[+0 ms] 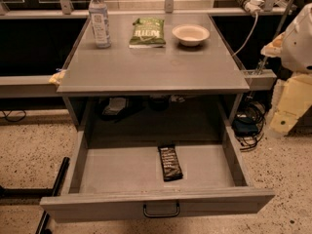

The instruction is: Pick rxbar chocolate from top drawer and place on counter

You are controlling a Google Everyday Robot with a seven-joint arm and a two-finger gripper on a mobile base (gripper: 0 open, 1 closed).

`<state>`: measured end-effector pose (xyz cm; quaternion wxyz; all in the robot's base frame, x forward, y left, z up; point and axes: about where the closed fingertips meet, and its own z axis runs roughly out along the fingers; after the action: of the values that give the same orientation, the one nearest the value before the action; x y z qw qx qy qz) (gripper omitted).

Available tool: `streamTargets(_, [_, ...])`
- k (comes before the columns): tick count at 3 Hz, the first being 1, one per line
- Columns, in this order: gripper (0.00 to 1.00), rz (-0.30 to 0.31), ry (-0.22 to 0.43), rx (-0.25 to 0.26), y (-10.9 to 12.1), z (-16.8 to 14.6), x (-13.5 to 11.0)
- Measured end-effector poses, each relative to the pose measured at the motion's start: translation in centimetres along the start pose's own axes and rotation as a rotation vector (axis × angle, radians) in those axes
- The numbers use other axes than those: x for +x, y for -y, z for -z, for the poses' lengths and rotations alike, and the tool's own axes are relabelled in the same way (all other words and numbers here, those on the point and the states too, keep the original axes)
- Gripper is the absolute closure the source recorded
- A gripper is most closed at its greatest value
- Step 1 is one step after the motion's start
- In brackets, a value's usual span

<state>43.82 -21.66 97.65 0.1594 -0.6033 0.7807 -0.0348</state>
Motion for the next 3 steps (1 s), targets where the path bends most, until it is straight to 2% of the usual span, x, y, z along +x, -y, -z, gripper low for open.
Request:
streamTargets(1, [0.0, 0.0, 0.0, 0.0, 0.0, 0.0, 0.0])
streamTargets(2, [0.18, -0.004, 0.012, 0.012, 0.1, -0.5, -0.1])
streamTargets(3, [0.42, -0.001, 0.047, 0.022, 0.3, -2.2, -0.4])
